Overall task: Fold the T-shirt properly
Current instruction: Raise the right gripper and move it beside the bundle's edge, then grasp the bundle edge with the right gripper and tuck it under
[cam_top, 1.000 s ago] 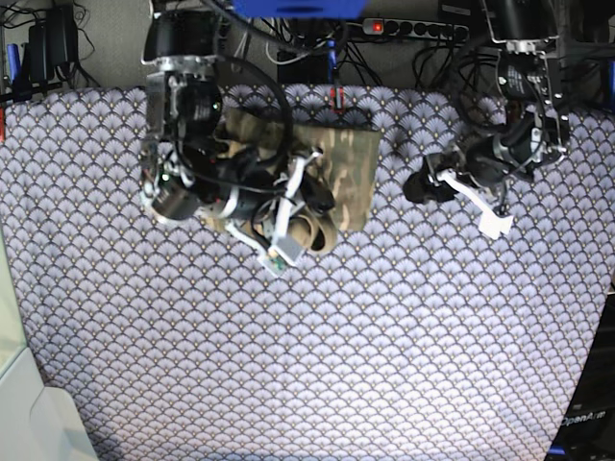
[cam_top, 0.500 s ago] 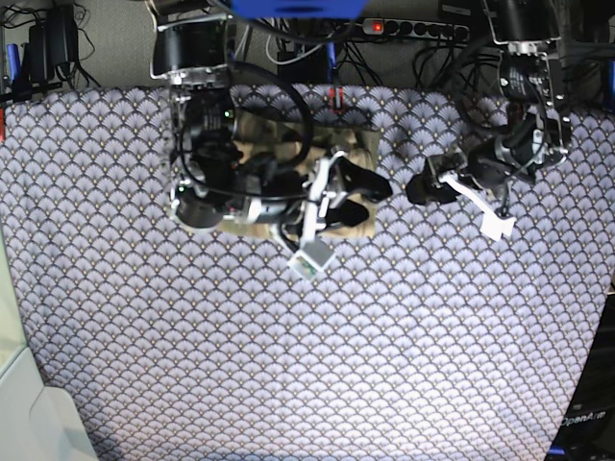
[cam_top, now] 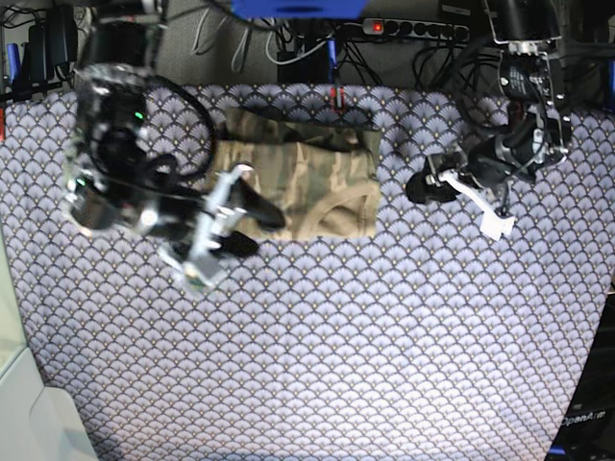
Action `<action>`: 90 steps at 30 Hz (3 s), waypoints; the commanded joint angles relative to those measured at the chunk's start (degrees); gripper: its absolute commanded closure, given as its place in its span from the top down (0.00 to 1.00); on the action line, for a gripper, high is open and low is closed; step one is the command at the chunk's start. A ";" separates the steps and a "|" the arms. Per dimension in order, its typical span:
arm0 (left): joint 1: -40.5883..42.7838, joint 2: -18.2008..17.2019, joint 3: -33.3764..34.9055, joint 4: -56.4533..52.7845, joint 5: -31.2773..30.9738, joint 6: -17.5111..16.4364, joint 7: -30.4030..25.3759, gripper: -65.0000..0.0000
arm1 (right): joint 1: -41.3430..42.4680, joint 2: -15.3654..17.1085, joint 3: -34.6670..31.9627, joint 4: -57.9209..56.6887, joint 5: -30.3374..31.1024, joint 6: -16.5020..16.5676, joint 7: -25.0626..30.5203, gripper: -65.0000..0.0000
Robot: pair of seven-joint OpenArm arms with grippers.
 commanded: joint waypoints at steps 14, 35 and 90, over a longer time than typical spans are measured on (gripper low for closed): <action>0.13 -0.52 -0.29 5.02 -1.45 -0.12 -0.30 0.67 | -13.16 4.31 5.62 0.36 0.88 0.19 9.23 0.20; 1.19 -0.61 -12.86 9.24 -1.19 -0.56 6.38 0.67 | -17.73 4.84 -6.08 -10.90 0.88 0.19 22.24 0.20; 4.44 -3.16 -14.18 8.71 -0.84 -0.56 5.76 0.67 | 3.46 -2.54 -18.74 -21.80 0.88 0.19 23.39 0.15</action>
